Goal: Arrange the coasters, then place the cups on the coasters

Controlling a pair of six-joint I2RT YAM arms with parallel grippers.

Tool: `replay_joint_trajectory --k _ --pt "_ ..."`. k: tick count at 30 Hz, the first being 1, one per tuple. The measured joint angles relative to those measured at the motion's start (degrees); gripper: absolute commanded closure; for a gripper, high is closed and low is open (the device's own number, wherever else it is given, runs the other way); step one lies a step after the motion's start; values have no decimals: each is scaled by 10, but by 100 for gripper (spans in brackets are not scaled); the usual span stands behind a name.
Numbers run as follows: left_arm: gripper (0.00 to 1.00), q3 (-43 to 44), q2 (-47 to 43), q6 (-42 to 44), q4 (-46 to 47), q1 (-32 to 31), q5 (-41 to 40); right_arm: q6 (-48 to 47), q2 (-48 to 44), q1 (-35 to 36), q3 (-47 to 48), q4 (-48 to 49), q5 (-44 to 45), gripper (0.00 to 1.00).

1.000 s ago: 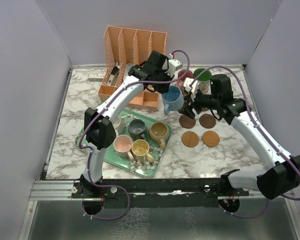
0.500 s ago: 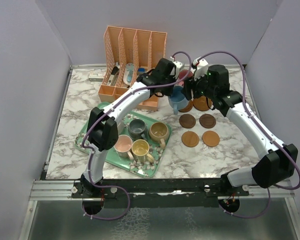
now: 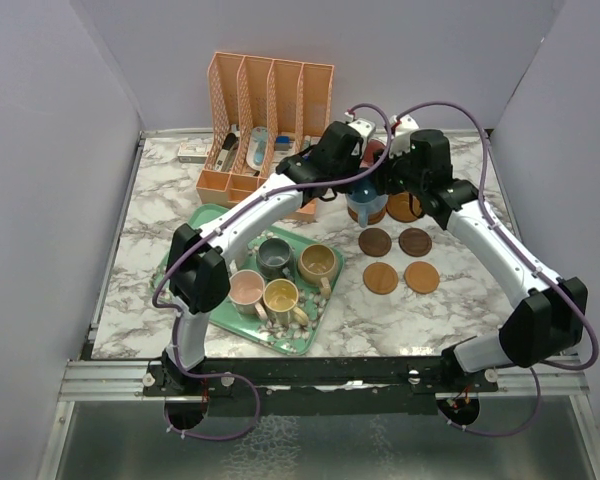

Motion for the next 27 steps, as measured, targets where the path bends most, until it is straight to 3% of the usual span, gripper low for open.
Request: replay_joint_trajectory --k 6,14,18,22,27 --pt "100 -9 -9 -8 10 -4 -22 7 25 -5 0 1 2 67" --pt "99 -17 -9 -8 13 -14 -43 8 46 -7 0 3 12 91" --pt "94 -17 -9 -7 31 -17 -43 5 50 -13 -2 -2 16 99" --pt "88 -18 -9 -1 50 -18 -26 7 49 -29 -11 0 7 99" --pt "70 -49 -21 9 86 -18 11 12 43 -50 -33 2 -25 99"
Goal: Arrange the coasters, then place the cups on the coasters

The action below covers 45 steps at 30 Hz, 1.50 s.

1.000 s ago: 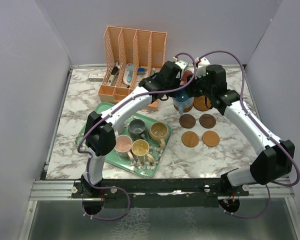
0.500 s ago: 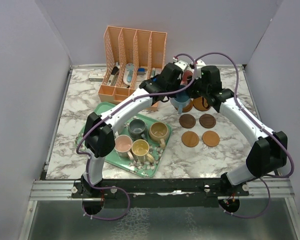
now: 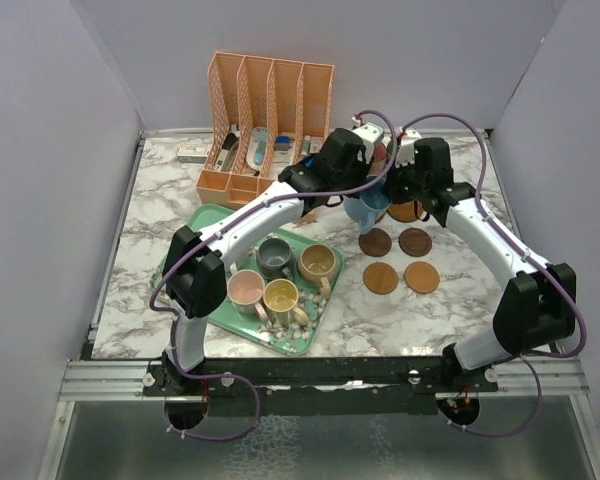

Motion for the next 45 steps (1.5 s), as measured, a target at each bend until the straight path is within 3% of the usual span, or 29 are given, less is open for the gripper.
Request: replay_joint_trajectory --k 7,24,45 --pt "43 -47 -68 26 18 2 47 -12 -2 -59 -50 -9 21 99" --pt "15 -186 -182 113 64 21 66 -21 37 -104 -21 -9 94 99" --pt "11 -243 -256 169 105 21 22 -5 140 -114 61 -34 177 99"
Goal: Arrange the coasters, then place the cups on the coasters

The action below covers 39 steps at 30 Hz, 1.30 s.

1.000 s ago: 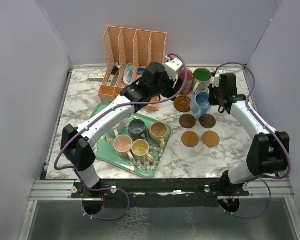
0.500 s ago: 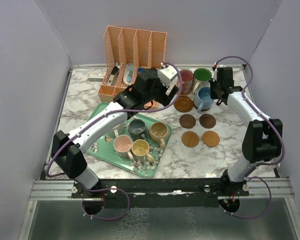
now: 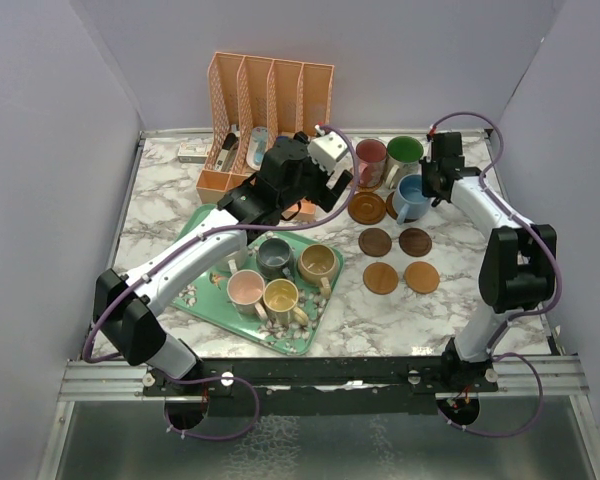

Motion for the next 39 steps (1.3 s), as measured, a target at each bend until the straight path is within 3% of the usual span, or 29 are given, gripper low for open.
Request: replay_joint_trajectory --k 39 --pt "11 -9 -12 4 8 0 0 43 59 -5 42 -24 3 99"
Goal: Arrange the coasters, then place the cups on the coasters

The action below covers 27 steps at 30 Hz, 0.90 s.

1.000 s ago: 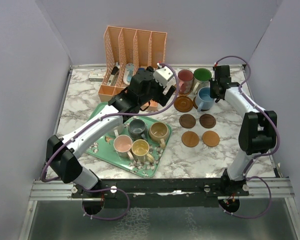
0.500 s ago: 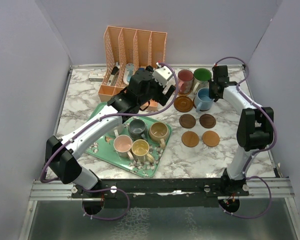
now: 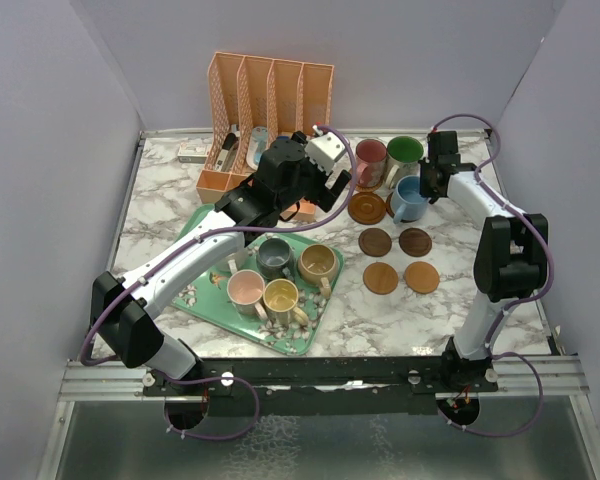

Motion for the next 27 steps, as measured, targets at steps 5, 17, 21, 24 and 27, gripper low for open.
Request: replay_joint_trajectory --k 5,17,21,24,27 --pt "11 0 0 2 0 0 0 0 0 -5 0 0 0 99" --pt "11 -4 0 6 2 0 0 2 0 -6 0 1 -7 99" --pt "11 -9 0 6 2 0 0 3 0 -6 0 1 -8 99" --pt "11 -11 0 6 2 0 1 3 0 -6 0 2 -9 99" --pt "11 -12 0 6 2 0 2 3 0 -6 0 5 -11 99"
